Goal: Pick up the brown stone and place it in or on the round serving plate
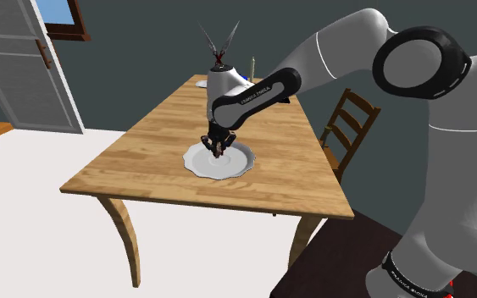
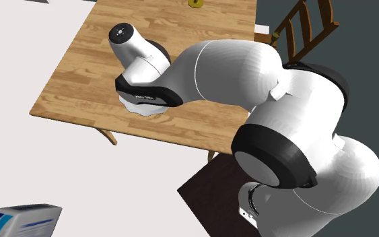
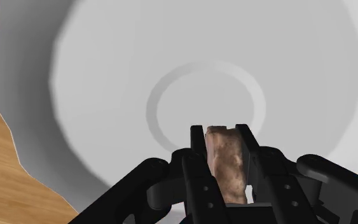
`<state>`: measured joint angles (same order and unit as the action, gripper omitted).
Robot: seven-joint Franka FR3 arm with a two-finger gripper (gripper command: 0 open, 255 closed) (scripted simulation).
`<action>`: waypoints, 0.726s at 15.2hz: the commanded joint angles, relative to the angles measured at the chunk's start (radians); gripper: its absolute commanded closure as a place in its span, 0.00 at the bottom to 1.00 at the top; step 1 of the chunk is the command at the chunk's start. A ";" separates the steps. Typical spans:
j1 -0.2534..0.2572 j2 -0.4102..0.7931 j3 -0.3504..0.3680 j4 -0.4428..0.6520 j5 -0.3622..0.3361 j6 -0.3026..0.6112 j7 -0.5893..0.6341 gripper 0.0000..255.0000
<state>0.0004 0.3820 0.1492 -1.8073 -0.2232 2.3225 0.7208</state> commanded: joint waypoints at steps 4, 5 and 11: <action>-0.002 0.009 -0.002 -0.005 -0.001 -0.001 0.000 1.00; -0.002 0.009 -0.002 -0.005 -0.001 -0.001 0.000 1.00; -0.002 0.009 -0.002 -0.005 -0.001 -0.001 0.000 0.00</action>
<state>-0.0016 0.3919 0.1471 -1.8115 -0.2241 2.3215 0.7204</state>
